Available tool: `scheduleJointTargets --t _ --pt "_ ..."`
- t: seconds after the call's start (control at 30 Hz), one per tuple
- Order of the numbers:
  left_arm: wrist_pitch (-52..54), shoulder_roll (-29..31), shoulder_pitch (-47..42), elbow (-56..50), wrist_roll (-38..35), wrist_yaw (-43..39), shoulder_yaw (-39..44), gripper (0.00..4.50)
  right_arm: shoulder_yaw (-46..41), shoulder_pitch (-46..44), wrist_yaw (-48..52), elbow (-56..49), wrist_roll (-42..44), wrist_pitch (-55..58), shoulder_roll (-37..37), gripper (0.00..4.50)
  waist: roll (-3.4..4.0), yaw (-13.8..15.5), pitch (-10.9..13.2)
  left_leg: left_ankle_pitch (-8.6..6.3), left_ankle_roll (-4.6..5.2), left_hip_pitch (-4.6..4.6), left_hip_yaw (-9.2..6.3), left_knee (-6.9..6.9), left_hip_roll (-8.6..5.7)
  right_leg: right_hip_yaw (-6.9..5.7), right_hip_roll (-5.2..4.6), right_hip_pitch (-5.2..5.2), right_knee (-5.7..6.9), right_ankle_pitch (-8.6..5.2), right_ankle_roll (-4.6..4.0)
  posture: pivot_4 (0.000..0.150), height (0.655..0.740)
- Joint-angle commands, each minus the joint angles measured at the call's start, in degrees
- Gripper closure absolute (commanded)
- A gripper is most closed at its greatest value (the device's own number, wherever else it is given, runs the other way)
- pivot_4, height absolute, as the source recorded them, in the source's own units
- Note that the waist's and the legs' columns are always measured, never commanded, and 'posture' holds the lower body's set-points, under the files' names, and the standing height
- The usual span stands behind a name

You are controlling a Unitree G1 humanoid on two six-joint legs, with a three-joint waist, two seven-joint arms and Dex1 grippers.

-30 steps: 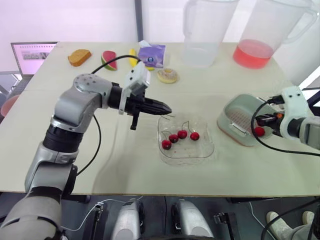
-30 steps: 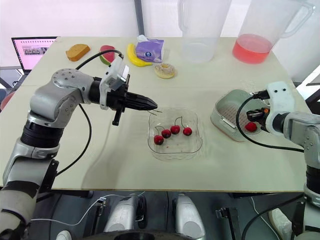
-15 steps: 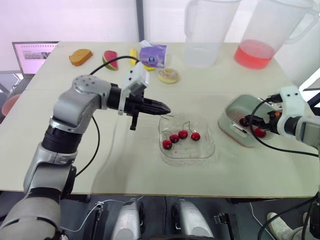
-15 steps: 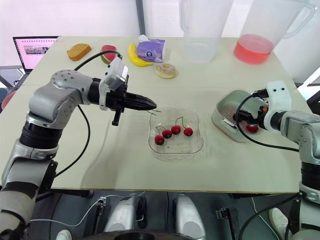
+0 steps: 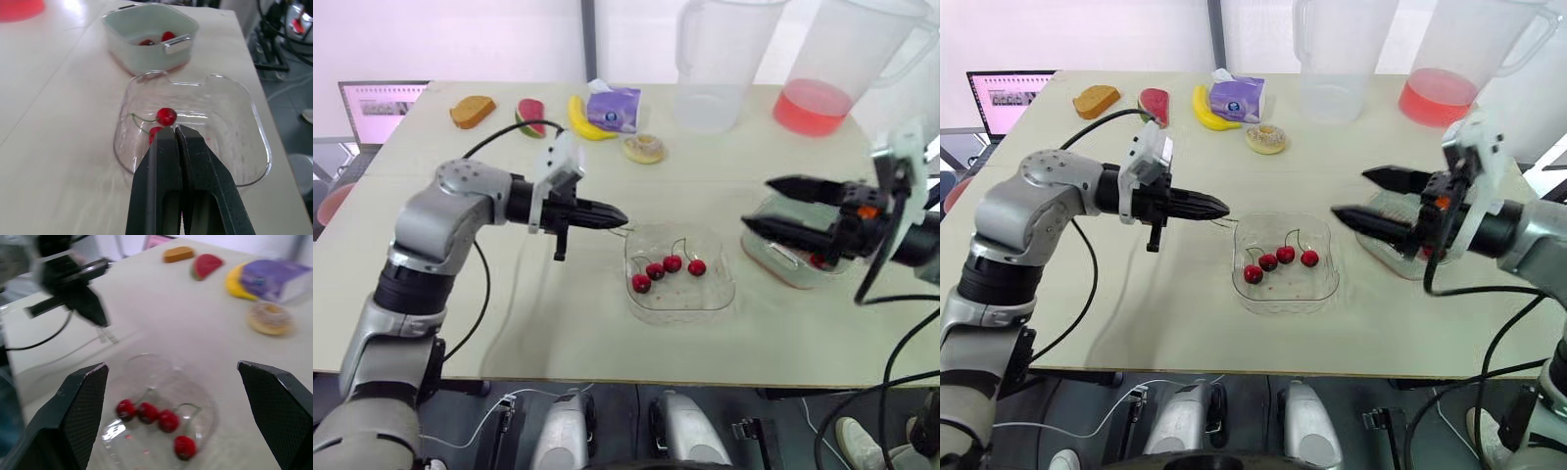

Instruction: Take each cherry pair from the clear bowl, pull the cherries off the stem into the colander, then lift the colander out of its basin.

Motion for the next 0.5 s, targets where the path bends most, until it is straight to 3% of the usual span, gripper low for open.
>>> scheduleJointTargets --t 0.03,0.27,0.5 --pt "4.08 0.28 1.44 -4.10 -2.94 5.04 4.95 4.50 4.81 1.08 2.37 -2.69 -0.76 -4.59 -2.09 0.01 0.00 0.01 0.00 0.00 0.00 0.00 0.00 0.00 0.00 0.00 0.00 0.00 0.00 0.00 0.00 0.150 0.7400" --pt "10.61 -0.01 11.56 -7.42 -3.65 18.29 13.15 4.50 15.59 1.77 3.59 -3.75 -7.62 -12.04 -5.06 0.01 -0.01 -0.19 0.00 0.00 -0.01 0.02 -0.02 0.00 0.02 -0.02 -0.02 0.00 0.00 0.00 0.00 0.150 0.7400" --pt "10.24 -0.65 20.84 -4.97 -2.97 26.87 19.26 4.50 18.49 1.21 3.84 -3.32 -9.17 -16.78 -4.62 0.01 -0.07 0.21 0.00 0.01 -0.02 0.03 -0.03 0.00 0.03 -0.07 -0.08 0.02 0.01 0.00 0.00 0.150 0.7400"
